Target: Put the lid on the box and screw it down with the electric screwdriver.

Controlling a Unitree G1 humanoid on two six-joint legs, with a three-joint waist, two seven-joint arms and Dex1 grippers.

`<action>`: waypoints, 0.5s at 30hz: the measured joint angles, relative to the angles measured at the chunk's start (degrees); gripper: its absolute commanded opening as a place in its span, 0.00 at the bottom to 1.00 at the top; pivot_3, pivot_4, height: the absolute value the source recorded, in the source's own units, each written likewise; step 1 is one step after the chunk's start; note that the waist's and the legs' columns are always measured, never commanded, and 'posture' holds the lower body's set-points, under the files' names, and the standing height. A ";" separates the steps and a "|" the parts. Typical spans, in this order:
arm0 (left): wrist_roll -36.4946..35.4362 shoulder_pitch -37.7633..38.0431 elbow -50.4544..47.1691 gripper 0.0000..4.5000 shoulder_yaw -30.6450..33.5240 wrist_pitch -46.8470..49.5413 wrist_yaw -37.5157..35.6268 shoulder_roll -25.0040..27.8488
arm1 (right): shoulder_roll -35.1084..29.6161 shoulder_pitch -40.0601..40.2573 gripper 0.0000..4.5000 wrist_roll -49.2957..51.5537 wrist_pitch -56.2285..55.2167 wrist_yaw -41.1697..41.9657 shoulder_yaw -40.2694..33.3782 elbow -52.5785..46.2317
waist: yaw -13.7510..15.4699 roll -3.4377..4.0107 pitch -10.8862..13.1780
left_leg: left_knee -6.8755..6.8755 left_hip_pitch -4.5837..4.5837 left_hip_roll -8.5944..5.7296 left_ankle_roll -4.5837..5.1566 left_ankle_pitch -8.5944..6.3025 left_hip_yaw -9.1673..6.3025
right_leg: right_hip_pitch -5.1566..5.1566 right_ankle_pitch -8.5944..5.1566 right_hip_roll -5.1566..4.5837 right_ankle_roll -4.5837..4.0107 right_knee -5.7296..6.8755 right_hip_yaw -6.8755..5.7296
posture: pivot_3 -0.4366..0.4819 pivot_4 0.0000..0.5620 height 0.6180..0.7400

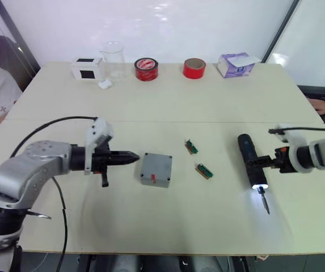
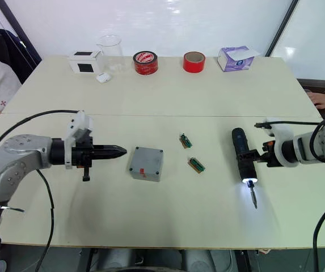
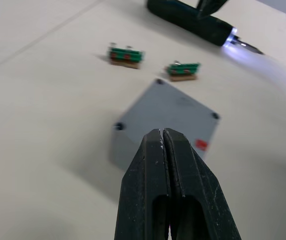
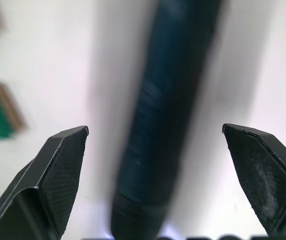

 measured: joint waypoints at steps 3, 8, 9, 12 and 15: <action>1.43 0.06 2.74 0.00 0.20 -1.17 -0.38 0.87 | -1.25 -0.97 0.99 0.13 -3.75 4.96 -0.86 -7.12 | 0.06 0.02 0.01 | -0.03 0.00 0.03 0.00 0.00 -0.02 | -0.03 0.00 0.01 0.00 0.03 -0.03 | 0.48 0.27 1.00; 6.57 0.33 6.88 0.00 -2.94 -5.54 0.14 -0.69 | -0.87 6.06 0.99 -0.21 -16.76 13.95 -0.87 -27.63 | 0.38 0.00 0.00 | -0.05 -0.02 0.07 0.00 0.00 -0.14 | 0.04 0.00 -0.02 0.01 0.03 -0.16 | 0.48 0.27 1.00; 7.47 0.42 7.65 0.00 -3.87 -6.14 0.31 -1.74 | -0.26 8.68 0.99 -0.66 -19.16 15.09 0.33 -31.45 | 0.49 0.00 0.00 | -0.04 -0.04 0.08 0.00 0.00 -0.14 | 0.03 0.01 -0.06 0.01 0.03 -0.17 | 0.48 0.27 1.00; 10.30 0.59 8.34 0.00 -7.31 -7.71 1.10 -4.57 | 4.70 14.52 0.99 -1.55 -22.40 15.06 5.02 -39.61 | 0.41 -0.03 -0.01 | 0.08 -0.07 0.03 -0.01 0.00 -0.08 | 0.04 0.10 -0.17 0.15 0.04 -0.09 | 0.48 0.27 1.00; 13.52 0.72 8.31 0.00 -10.76 -8.89 1.96 -5.67 | 8.16 16.92 0.99 -4.02 -24.23 13.03 8.42 -41.55 | 0.27 -0.04 -0.02 | 0.14 -0.04 -0.03 -0.09 0.05 -0.05 | 0.09 0.16 -0.19 0.14 0.04 -0.05 | 0.48 0.27 1.00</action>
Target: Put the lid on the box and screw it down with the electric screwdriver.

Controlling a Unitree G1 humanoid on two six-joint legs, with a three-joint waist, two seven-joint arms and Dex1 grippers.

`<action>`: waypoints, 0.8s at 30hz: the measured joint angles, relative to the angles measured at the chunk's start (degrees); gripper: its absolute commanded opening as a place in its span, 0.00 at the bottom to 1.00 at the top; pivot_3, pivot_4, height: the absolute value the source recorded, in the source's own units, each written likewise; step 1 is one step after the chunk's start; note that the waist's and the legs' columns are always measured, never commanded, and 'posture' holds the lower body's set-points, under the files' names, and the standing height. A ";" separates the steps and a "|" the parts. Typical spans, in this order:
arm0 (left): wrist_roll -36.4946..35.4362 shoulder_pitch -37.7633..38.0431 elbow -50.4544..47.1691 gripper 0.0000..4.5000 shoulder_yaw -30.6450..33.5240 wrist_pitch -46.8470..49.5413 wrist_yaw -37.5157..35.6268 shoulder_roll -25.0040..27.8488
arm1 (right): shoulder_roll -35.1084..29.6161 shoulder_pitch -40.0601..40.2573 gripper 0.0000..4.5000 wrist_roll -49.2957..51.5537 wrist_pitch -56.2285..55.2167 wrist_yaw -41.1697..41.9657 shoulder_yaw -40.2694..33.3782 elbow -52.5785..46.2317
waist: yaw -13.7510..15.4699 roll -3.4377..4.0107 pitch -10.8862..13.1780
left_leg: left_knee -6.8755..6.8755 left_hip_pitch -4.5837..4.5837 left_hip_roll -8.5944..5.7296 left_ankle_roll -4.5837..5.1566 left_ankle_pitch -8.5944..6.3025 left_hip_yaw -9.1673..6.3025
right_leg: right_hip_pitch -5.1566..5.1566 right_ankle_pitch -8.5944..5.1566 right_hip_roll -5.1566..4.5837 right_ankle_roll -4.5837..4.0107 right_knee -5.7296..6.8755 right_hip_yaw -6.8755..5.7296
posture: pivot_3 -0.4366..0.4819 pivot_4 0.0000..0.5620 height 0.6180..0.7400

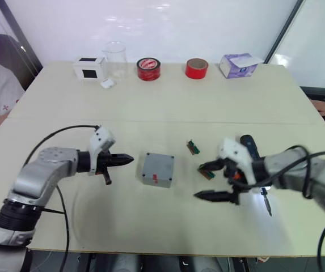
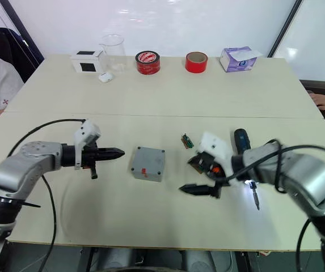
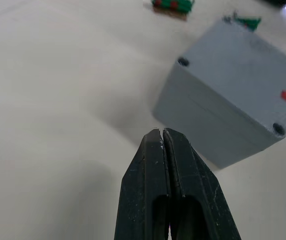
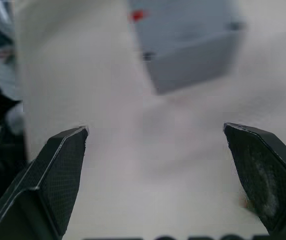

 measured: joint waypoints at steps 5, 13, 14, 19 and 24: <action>1.49 -0.02 -0.75 0.00 -2.17 -0.01 0.51 -2.17 | 5.75 -0.43 0.99 -3.60 -1.24 -2.85 3.11 1.53 | -0.09 -0.01 -0.01 | 0.01 0.05 -0.02 -0.06 0.03 -0.03 | 0.00 0.03 0.12 -0.04 0.08 -0.01 | 0.48 0.27 1.00; 3.25 -3.13 1.53 0.00 -4.33 -1.26 -1.10 -4.97 | 11.93 -3.46 0.99 -6.73 -1.02 -3.86 7.90 4.78 | 0.15 0.00 -0.01 | 0.03 0.06 -0.05 -0.06 0.04 -0.07 | 0.01 0.03 0.11 -0.04 0.16 -0.07 | 0.48 0.27 1.00; 3.83 -3.84 2.34 0.00 -4.78 -1.77 -1.71 -5.24 | 12.35 -3.69 0.99 -7.12 -0.36 -3.86 8.32 4.95 | 0.16 -0.01 -0.01 | 0.03 0.06 -0.07 -0.06 0.04 -0.06 | 0.02 0.03 0.10 -0.04 0.15 -0.06 | 0.48 0.27 1.00; 5.69 -6.56 6.73 0.00 -5.48 -3.96 -3.08 -7.06 | 14.34 -3.69 0.99 -7.15 2.21 -3.89 8.76 5.91 | -0.01 -0.02 -0.02 | 0.04 0.07 -0.11 -0.06 0.04 -0.07 | 0.03 0.03 0.08 -0.04 0.16 -0.06 | 0.48 0.27 1.00; 9.33 -8.73 12.03 0.00 -6.68 -8.46 -3.48 -8.77 | 16.61 -3.32 0.99 -5.10 5.15 -4.86 7.61 3.92 | -0.13 -0.01 -0.02 | 0.05 0.08 -0.10 -0.06 0.05 -0.08 | 0.02 0.03 0.10 -0.04 0.23 -0.07 | 0.48 0.27 1.00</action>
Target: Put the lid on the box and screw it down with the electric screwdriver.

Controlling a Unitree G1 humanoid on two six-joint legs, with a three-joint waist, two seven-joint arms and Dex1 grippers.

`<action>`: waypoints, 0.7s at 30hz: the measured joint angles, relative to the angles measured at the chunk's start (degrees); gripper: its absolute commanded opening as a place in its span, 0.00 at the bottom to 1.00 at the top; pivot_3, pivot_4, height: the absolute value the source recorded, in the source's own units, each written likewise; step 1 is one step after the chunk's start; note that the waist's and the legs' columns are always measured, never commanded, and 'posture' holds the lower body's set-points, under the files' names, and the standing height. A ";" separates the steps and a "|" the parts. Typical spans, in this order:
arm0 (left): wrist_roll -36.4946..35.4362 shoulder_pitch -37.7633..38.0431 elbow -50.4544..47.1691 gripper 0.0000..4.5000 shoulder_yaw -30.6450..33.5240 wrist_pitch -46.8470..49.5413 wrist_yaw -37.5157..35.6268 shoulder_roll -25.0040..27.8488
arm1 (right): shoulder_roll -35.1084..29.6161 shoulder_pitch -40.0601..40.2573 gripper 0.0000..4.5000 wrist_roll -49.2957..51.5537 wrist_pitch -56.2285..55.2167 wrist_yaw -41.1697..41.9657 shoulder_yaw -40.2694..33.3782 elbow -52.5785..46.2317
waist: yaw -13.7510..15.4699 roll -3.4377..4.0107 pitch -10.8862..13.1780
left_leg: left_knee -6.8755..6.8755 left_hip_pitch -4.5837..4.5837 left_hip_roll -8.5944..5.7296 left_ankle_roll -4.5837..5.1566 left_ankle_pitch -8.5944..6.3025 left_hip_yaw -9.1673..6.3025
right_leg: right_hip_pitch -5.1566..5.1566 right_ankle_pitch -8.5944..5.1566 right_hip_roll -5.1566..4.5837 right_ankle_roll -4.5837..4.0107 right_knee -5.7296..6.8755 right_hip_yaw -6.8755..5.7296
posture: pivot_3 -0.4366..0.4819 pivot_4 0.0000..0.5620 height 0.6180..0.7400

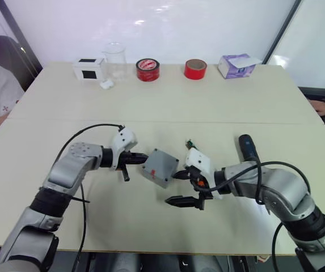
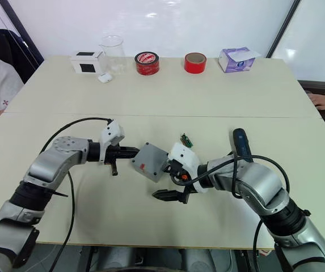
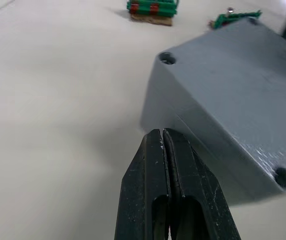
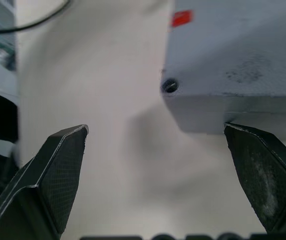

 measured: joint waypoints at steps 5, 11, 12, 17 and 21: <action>1.10 4.03 -1.96 0.00 0.54 -0.53 -2.45 6.44 | -5.42 0.99 0.99 0.15 0.09 0.63 -4.30 -2.64 | -0.14 0.00 0.00 | 0.00 0.02 0.07 0.00 0.00 0.01 | -0.03 0.00 0.00 -0.01 0.02 0.01 | 0.48 0.27 1.00; -2.42 11.51 -13.01 0.00 2.08 5.45 -5.11 10.97 | -7.30 -1.13 0.99 -7.50 -8.58 2.57 -1.06 3.65 | 0.02 -0.01 -0.01 | 0.02 0.05 0.06 0.00 0.00 0.03 | 0.00 0.00 -0.02 -0.01 0.07 0.03 | 0.48 0.27 1.00; -3.23 12.58 -14.83 0.00 2.10 6.73 -5.11 11.10 | -6.69 -1.81 0.99 -8.96 -10.22 3.04 -0.01 5.53 | 0.00 -0.01 -0.01 | 0.02 0.06 0.06 0.00 0.00 0.04 | 0.00 0.00 -0.01 -0.01 0.08 0.04 | 0.48 0.27 1.00; -5.00 13.22 -19.22 0.00 1.87 9.91 -3.52 9.64 | -4.41 -3.40 0.99 -14.72 -16.91 5.82 5.41 11.46 | 0.02 -0.01 -0.01 | 0.05 0.05 0.05 0.00 0.00 0.03 | -0.01 0.00 0.00 -0.01 0.10 0.03 | 0.48 0.27 1.00; -4.97 12.99 -19.21 0.00 1.80 10.46 -0.35 6.36 | -2.64 -3.71 0.99 -16.16 -19.39 8.48 6.37 13.28 | 0.01 -0.01 -0.01 | 0.17 0.04 0.05 0.00 0.00 0.02 | -0.01 0.00 0.01 -0.01 0.22 0.03 | 0.48 0.27 1.00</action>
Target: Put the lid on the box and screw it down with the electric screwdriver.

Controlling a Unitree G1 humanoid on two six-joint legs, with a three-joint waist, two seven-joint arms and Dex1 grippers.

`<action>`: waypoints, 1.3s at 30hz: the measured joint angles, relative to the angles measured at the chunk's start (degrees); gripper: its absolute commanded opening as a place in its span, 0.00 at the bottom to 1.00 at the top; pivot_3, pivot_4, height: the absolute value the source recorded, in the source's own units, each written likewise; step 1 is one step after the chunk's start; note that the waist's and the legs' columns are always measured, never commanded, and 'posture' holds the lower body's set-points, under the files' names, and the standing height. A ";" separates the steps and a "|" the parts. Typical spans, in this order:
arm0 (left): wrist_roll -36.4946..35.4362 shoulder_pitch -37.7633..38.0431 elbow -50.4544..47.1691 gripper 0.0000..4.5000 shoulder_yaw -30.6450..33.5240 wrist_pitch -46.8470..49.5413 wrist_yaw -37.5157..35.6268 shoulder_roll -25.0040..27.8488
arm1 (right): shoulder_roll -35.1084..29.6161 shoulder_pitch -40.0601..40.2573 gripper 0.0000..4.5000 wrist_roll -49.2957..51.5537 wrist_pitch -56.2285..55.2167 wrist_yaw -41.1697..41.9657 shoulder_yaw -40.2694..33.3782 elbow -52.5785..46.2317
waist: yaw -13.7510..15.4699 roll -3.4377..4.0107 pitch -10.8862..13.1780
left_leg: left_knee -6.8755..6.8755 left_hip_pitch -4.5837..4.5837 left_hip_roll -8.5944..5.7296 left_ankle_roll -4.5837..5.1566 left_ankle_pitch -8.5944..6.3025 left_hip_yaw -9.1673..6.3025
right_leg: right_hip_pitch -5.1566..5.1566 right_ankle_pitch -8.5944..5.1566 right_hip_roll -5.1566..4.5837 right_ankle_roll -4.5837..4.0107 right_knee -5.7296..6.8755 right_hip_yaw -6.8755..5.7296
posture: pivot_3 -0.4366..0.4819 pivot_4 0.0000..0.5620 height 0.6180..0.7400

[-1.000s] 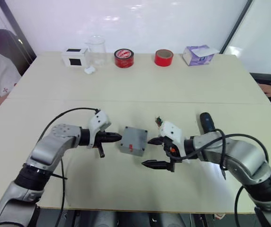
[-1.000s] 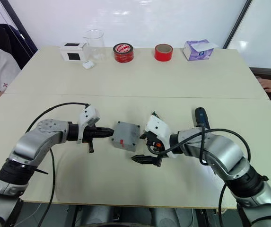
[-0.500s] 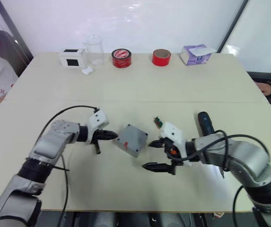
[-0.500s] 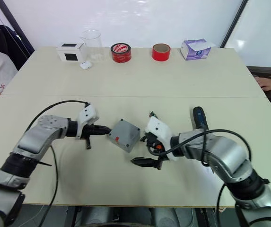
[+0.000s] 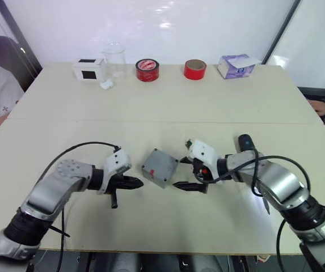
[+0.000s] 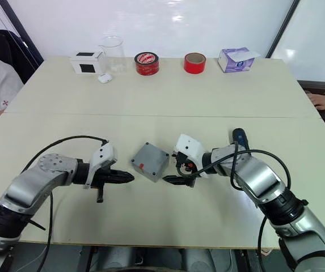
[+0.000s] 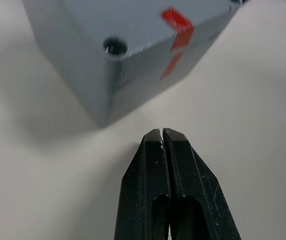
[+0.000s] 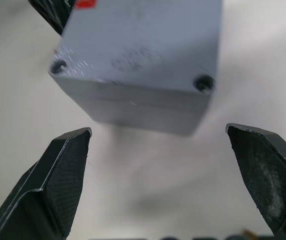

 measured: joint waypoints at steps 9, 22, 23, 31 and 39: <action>1.18 -2.20 2.79 0.00 0.05 -0.83 3.40 -2.05 | 0.15 1.73 0.99 -0.49 0.80 1.92 -0.34 -2.21 | 0.03 0.00 0.00 | 0.39 0.01 0.01 0.00 0.00 -0.05 | 0.01 -0.01 0.03 -0.01 0.42 -0.01 | 0.48 0.27 1.00; 2.88 -4.74 7.11 0.00 0.11 -4.05 4.12 -3.05 | 1.31 5.06 0.99 1.41 6.53 0.30 -2.74 -8.77 | 0.00 0.00 0.00 | 0.44 0.01 0.00 0.00 0.00 -0.05 | 0.02 -0.01 0.02 -0.01 0.47 -0.01 | 0.48 0.27 1.00; 2.91 -4.81 7.14 0.00 0.11 -4.17 4.20 -3.08 | 1.41 5.24 0.99 1.64 6.77 0.08 -3.02 -9.05 | 0.00 0.00 0.00 | 0.44 0.01 0.00 0.00 0.00 -0.05 | 0.02 -0.01 0.02 -0.01 0.47 -0.01 | 0.48 0.27 1.00; 3.14 -4.86 7.18 0.00 0.11 -4.26 4.36 -3.11 | 1.77 5.66 0.99 2.77 8.75 -0.87 -3.53 -10.60 | -0.01 0.00 0.00 | 0.44 0.01 0.00 0.00 0.00 -0.05 | 0.02 -0.01 0.02 -0.01 0.47 -0.01 | 0.48 0.27 1.00; 3.22 -4.87 7.19 0.00 0.17 -4.26 4.70 -3.48 | 1.77 5.66 0.99 2.92 9.75 -1.76 -3.63 -11.53 | 0.01 0.00 0.00 | 0.45 0.01 0.00 0.00 0.00 -0.05 | 0.03 -0.01 0.02 -0.01 0.47 -0.01 | 0.48 0.27 1.00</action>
